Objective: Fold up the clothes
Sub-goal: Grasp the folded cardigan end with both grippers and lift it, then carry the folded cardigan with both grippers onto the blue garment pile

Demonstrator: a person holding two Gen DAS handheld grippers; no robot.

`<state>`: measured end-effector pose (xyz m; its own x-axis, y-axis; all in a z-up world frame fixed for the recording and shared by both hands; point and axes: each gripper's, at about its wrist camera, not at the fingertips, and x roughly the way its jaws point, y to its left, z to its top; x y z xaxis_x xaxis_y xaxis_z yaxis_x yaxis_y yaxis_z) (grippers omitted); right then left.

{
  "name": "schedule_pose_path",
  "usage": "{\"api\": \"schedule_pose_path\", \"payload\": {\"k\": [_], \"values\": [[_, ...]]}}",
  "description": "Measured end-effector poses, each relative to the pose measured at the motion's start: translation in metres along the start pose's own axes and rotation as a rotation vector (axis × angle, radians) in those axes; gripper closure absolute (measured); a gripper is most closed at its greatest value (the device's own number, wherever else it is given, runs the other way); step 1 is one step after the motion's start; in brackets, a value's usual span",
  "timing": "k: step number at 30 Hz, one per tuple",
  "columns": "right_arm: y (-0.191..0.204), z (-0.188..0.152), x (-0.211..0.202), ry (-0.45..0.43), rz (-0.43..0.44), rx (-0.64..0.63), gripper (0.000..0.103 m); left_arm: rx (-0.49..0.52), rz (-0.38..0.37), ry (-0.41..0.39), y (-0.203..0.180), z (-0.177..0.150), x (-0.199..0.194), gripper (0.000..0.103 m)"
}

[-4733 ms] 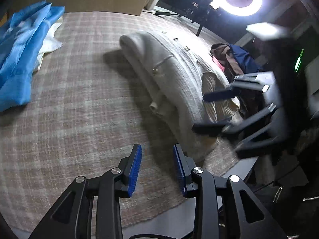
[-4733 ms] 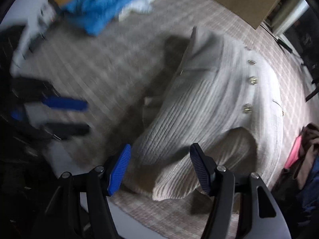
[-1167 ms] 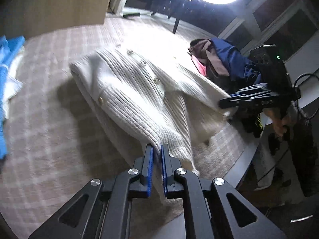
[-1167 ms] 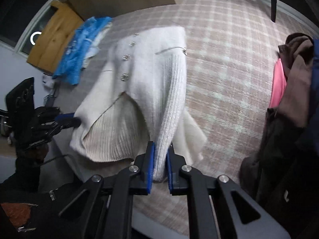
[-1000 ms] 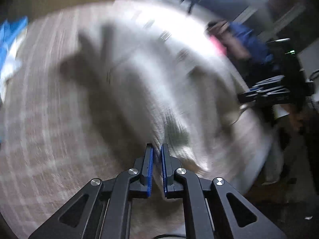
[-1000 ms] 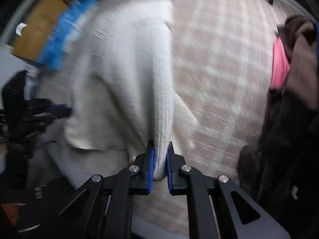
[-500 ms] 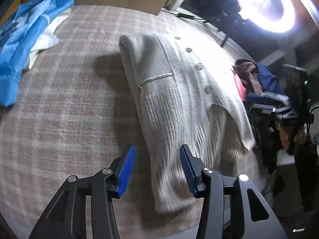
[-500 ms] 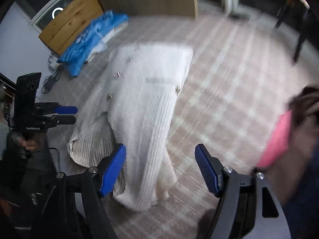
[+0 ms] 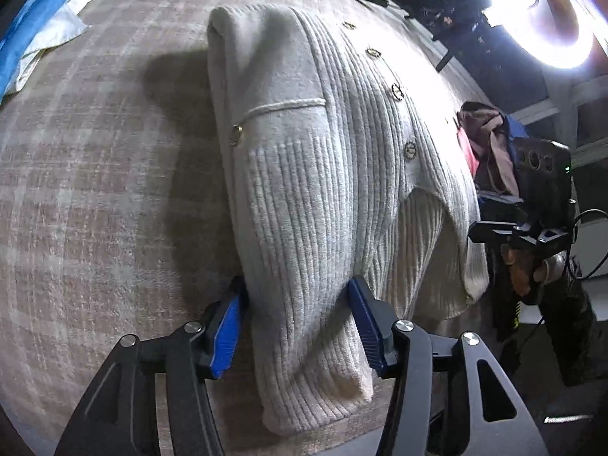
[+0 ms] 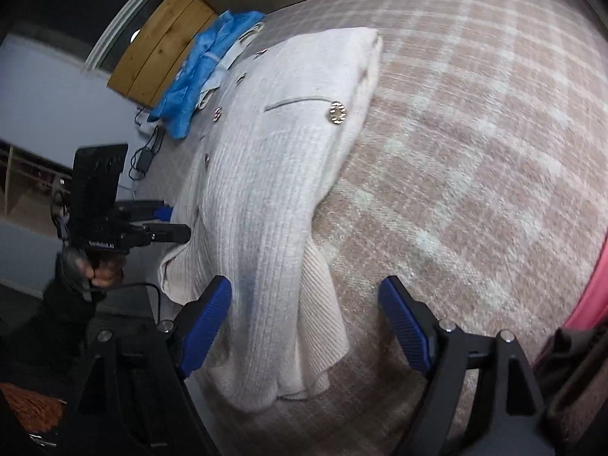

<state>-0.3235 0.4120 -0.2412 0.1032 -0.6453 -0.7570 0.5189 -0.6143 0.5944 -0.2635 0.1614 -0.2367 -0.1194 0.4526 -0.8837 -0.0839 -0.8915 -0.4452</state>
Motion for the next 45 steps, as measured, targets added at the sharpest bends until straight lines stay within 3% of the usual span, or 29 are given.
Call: {"api": "schedule_pose_path", "payload": {"k": [5, 8, 16, 19, 21, 23, 24, 28, 29, 31, 34, 37, 45], "values": [[0.002, -0.001, 0.004, 0.032, 0.039, -0.069, 0.022, 0.028, 0.010, 0.033, -0.010, -0.003, 0.006, 0.053], [0.004, -0.001, 0.008, 0.080, 0.098, -0.072, 0.029, 0.054, 0.017, 0.067, -0.018, -0.005, 0.012, 0.055], [0.019, 0.005, 0.023, 0.102, 0.160, -0.076, 0.032, 0.053, -0.003, 0.057, -0.030, -0.007, 0.017, 0.054], [0.024, 0.010, 0.036, 0.083, 0.173, -0.085, 0.029, 0.023, -0.054, 0.034, -0.028, -0.006, 0.022, 0.043], [0.022, 0.012, 0.038, 0.066, 0.217, -0.031, 0.019, 0.027, -0.055, 0.022, -0.030, -0.006, 0.024, 0.042], [0.018, 0.009, 0.036, 0.045, 0.240, -0.003, 0.016, 0.068, -0.007, 0.002, -0.039, -0.009, 0.027, 0.055], [0.022, 0.008, 0.036, 0.042, 0.224, -0.018, 0.016, 0.104, 0.040, -0.008, -0.039, -0.012, 0.027, 0.069], [0.040, 0.000, 0.034, 0.038, 0.117, -0.103, 0.016, 0.077, 0.027, -0.019, -0.036, -0.016, 0.029, 0.077], [0.047, -0.001, 0.035, 0.044, 0.070, -0.134, 0.019, 0.091, 0.037, -0.022, -0.039, -0.017, 0.030, 0.078], [0.052, -0.003, 0.039, 0.054, 0.007, -0.148, 0.072, 0.121, 0.060, -0.027, -0.046, -0.018, 0.032, 0.079], [0.055, -0.006, 0.041, 0.051, -0.022, -0.145, 0.075, 0.159, 0.086, -0.034, -0.059, -0.013, 0.034, 0.081], [0.061, -0.006, 0.036, 0.049, -0.005, -0.142, 0.075, 0.140, 0.044, -0.059, -0.059, -0.010, 0.021, 0.082], [0.095, 0.023, -0.032, -0.092, 0.090, -0.123, 0.076, 0.198, -0.022, -0.250, -0.078, 0.007, -0.060, 0.082]]}}
